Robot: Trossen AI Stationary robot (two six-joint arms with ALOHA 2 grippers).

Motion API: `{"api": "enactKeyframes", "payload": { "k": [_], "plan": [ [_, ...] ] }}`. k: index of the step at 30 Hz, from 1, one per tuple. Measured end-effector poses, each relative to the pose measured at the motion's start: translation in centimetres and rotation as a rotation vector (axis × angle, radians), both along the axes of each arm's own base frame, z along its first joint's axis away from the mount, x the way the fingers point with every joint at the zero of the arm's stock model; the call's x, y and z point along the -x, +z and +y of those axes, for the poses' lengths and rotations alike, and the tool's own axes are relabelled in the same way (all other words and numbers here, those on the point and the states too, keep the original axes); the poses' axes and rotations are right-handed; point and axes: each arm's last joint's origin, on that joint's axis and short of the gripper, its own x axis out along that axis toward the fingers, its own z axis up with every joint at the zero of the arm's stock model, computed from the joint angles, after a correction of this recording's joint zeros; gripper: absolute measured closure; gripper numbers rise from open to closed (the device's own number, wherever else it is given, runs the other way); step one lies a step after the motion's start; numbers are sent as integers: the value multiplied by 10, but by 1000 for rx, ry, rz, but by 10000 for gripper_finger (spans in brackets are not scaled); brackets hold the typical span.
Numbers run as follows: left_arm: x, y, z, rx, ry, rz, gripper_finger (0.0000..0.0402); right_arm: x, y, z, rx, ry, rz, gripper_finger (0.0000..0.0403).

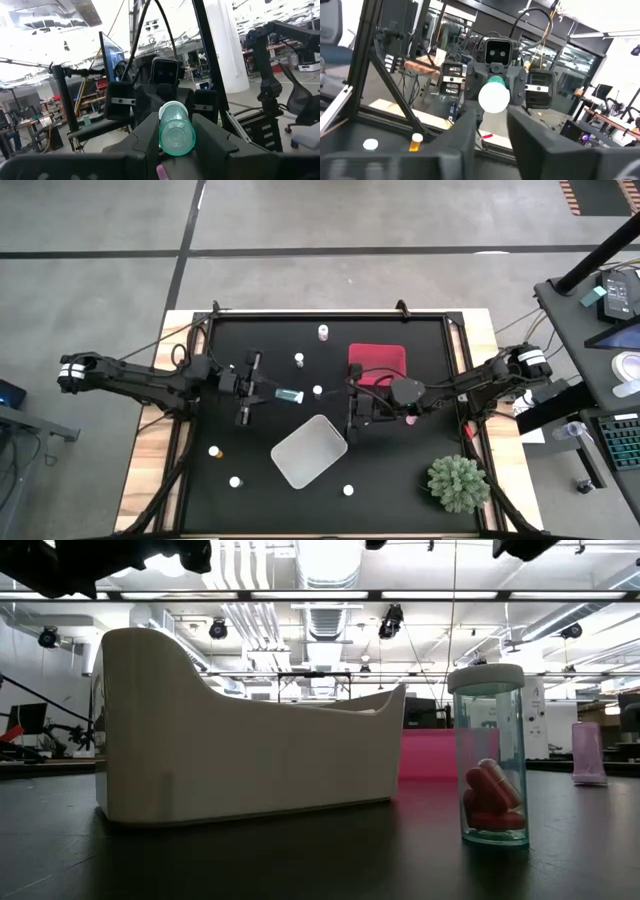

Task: Pick and place medicine bottles into bin by pill shape (circle, oval)
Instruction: Put the left blue tablet bottle into the red bin

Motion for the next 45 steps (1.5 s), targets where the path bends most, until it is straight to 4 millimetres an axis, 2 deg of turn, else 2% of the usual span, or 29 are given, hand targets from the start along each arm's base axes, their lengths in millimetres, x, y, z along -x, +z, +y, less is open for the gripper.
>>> {"api": "enactKeyframes", "payload": {
  "k": [5, 9, 19, 26, 30, 40, 45],
  "plan": [
    [-1, 0, 0, 0, 0, -1, 317, -9, 6, 2, -5, -6, -16, 231],
    [-2, -1, 0, 0, 1, 6, 317, -18, 10, 3, -7, -10, -31, 209],
    [-3, -1, 0, 0, 2, -10, 317, -40, 5, 6, -6, -53, -2, 202],
    [-3, -1, 0, 1, 3, -5, 317, -43, 8, 6, 2, -102, 11, 202],
    [-4, -1, 0, 1, 3, -5, 317, -43, 9, 5, -8, -106, 21, 215],
    [-3, -1, 0, 1, 3, -9, 317, -43, 7, 5, -14, -104, 39, 293],
    [-4, -1, 0, 7, 1, -5, 316, -43, 6, 5, -14, -104, 49, 300]
  ]
}}
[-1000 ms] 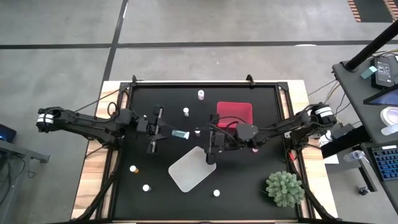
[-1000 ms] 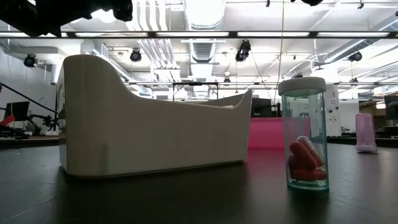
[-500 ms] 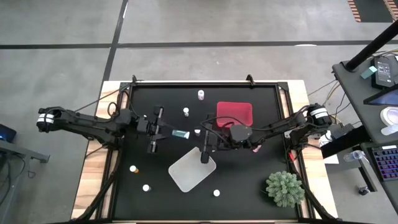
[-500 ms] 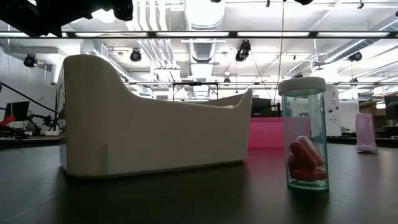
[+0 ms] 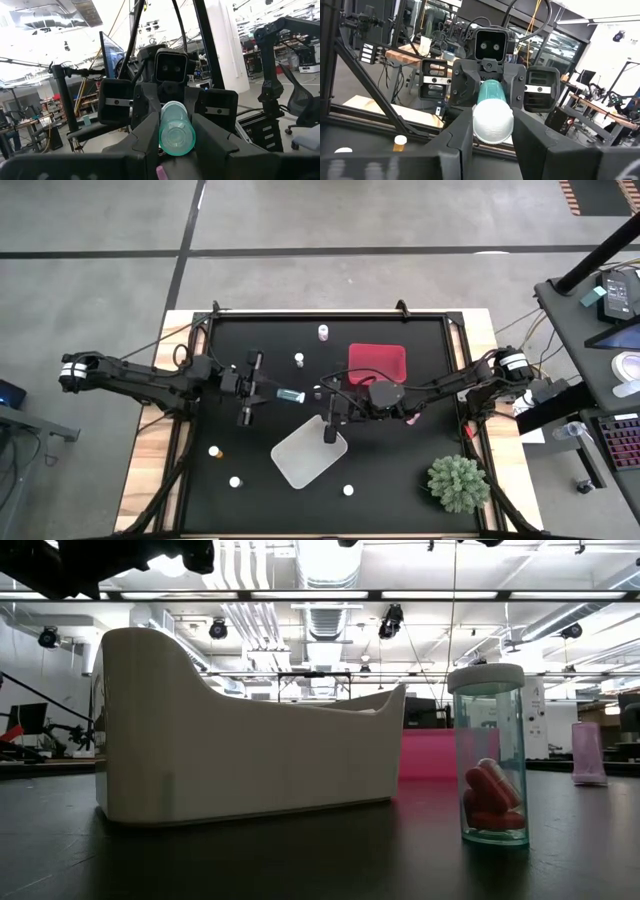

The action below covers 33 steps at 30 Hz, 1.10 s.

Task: Pick and place medicine bottles into bin by pill shape (circle, oval)
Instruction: Put the left blue tablet bottle into the red bin

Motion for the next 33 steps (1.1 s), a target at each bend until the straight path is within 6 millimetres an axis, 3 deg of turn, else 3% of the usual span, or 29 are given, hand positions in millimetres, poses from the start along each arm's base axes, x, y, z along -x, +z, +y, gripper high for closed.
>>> {"api": "enactKeyframes", "payload": {
  "k": [3, 9, 14, 25, 33],
  "plan": [
    [0, 0, 0, 1, 1, 5, 300, 0, 0, 0, -10, 0, 2, 296],
    [0, -1, 0, 3, 0, 14, 233, 1, -2, 0, -26, 1, 22, 295],
    [1, -2, 0, 3, 0, 25, 195, 2, 3, -4, -69, -30, 122, 295],
    [5, 2, 0, 3, 1, 11, 185, 20, 35, -21, -241, -185, 555, 295],
    [4, 1, 0, 3, 1, 13, 185, 40, 39, -46, -432, -367, 831, 294]
  ]
}}
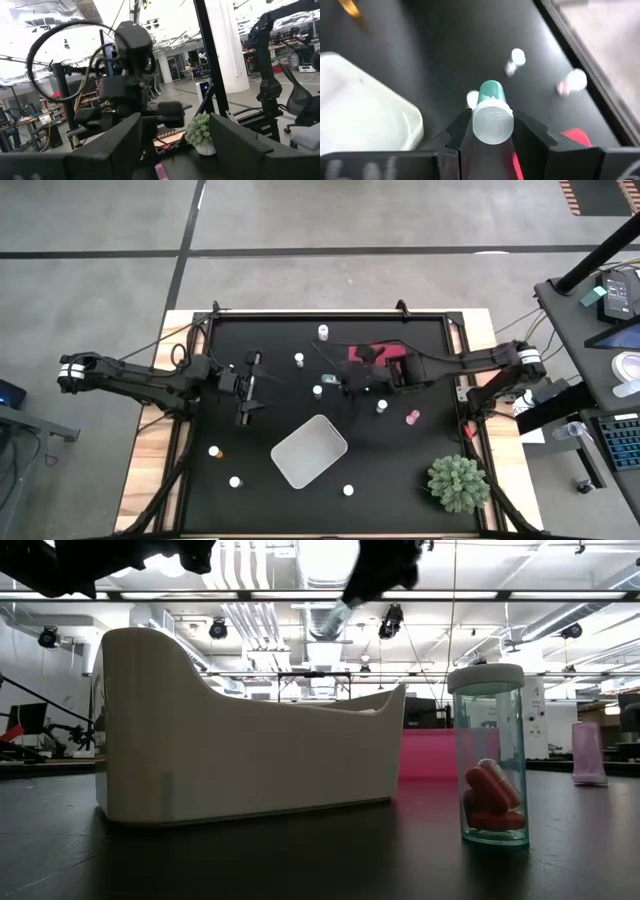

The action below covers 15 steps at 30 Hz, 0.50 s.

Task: Pick and place medicine bottles into bin by pill shape (circle, oval)
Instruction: Put the left blue tablet bottle into the red bin

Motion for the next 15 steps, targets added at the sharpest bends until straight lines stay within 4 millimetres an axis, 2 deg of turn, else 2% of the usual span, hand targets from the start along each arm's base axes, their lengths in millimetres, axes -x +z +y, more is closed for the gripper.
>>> {"api": "enactKeyframes", "payload": {
  "k": [3, 7, 11, 15],
  "plan": [
    [0, 0, 0, 1, 0, -1, 185, 6, 11, -15, -67, -53, 51, 294],
    [0, 1, 0, 2, -1, -5, 185, 15, 22, -47, -206, -134, 101, 294],
    [0, 0, 0, 2, 0, -4, 185, 25, 21, -83, -344, -222, 129, 294],
    [0, 0, 0, 2, 0, 0, 185, 38, 13, -118, -392, -333, 208, 294]
  ]
}}
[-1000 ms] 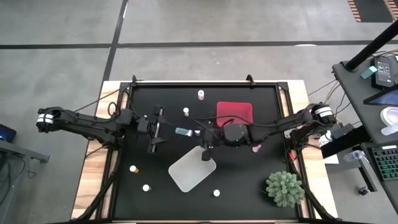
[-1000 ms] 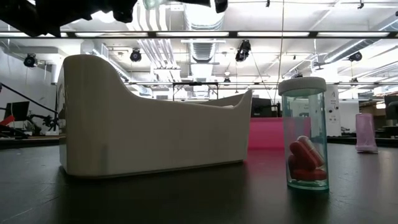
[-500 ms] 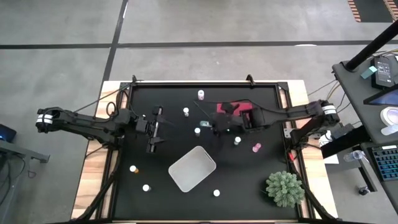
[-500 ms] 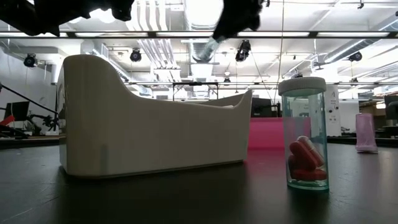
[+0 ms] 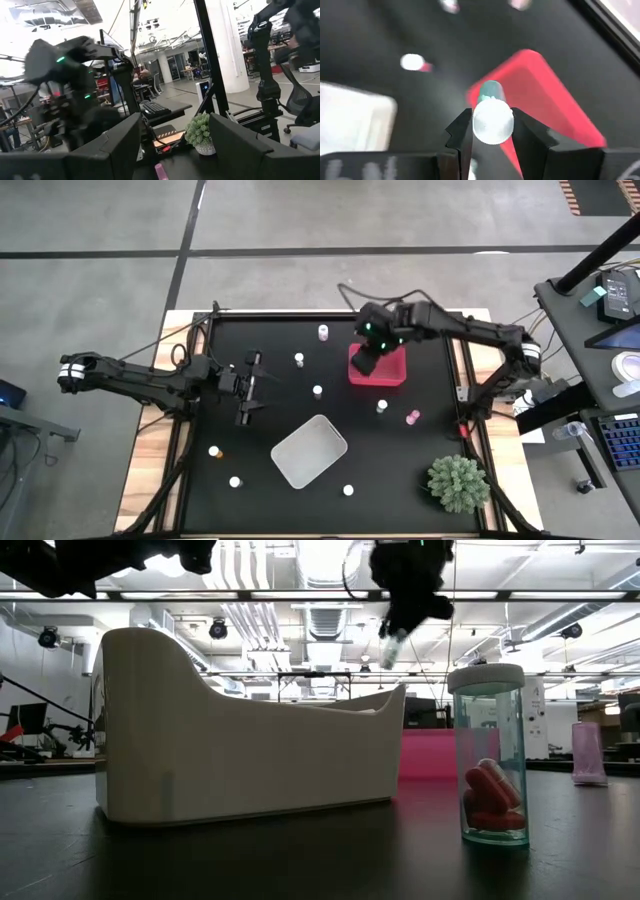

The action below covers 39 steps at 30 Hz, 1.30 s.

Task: Pick and place medicine bottles into bin by pill shape (circle, oval)
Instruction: Put the left blue tablet bottle into the red bin

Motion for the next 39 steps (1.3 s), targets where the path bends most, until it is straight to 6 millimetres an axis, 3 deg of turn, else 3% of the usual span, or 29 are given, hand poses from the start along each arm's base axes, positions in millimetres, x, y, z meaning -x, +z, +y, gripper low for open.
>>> {"api": "enactKeyframes", "payload": {
  "k": [6, 14, 28, 39],
  "plan": [
    [0, 0, 0, -1, 0, 1, 185, 6, -25, -43, -60, -28, 131, 294],
    [0, 0, 0, -1, 0, 0, 185, -7, -69, -75, -152, 38, 226, 294],
    [0, 0, 0, -2, 0, 0, 184, -32, -119, -90, -186, 99, 259, 294],
    [0, 0, 0, -2, 0, 0, 184, -35, -126, -92, -186, 101, 259, 294]
  ]
}}
